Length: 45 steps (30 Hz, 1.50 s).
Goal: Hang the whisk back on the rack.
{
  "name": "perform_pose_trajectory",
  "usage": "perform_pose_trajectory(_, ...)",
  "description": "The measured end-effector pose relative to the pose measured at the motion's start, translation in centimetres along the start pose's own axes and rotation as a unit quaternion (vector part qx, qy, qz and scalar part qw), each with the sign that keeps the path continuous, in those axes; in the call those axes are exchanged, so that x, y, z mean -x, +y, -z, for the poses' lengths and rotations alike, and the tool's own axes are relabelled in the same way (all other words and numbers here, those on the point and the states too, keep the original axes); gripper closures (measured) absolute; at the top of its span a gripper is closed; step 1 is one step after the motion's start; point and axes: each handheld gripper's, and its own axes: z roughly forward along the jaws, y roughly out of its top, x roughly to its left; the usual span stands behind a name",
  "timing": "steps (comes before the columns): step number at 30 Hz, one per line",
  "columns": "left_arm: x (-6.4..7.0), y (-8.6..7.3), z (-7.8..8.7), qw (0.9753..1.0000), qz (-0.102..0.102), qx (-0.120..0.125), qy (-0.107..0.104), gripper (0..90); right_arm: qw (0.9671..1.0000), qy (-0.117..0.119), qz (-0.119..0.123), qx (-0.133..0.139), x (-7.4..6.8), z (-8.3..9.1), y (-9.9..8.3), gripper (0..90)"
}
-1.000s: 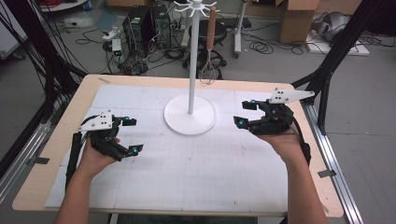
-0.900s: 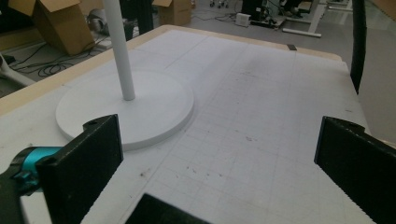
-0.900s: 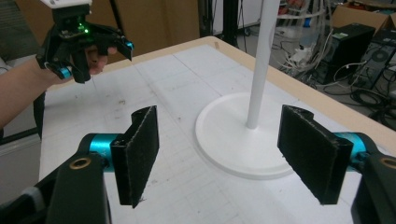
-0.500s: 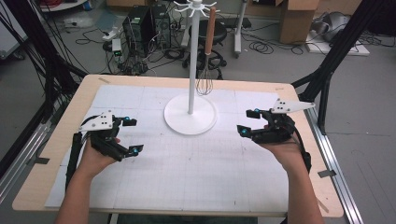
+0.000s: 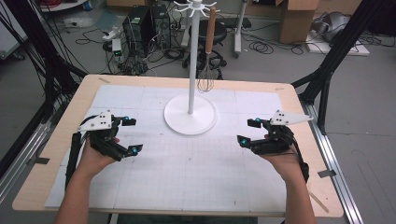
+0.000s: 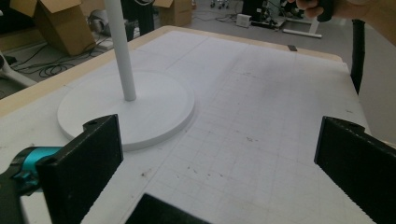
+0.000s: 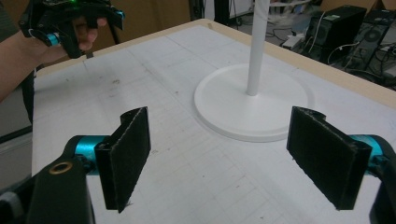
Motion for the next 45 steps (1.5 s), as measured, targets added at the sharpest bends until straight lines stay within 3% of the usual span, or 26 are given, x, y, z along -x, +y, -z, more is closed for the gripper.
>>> perform_pose_trajectory(11, 0.0, -0.1, -0.1, 1.0, 0.0, -0.004, -0.001, 1.7, 0.9997, 0.003, -0.024, 0.007, -0.2, 0.5, -1.8, 18.8)
perform_pose_trajectory(27, 0.0, -0.1, -0.5, 1.0, 0.0, -0.007, -0.005, 1.7, 0.9995, -0.001, -0.026, -0.019, -0.4, -0.5, -2.9, 15.0)
perform_pose_trajectory(36, 0.1, 0.0, -0.1, 1.0, 0.004, 0.0, -0.002, 1.7, 0.9991, 0.001, -0.042, -0.01, 0.0, -0.3, -3.5, 11.7)
perform_pose_trajectory(45, 0.1, -0.1, -0.5, 1.0, 0.002, -0.004, -0.007, 1.7, 0.9992, -0.003, -0.039, -0.012, 0.3, -0.5, -3.6, 11.1)
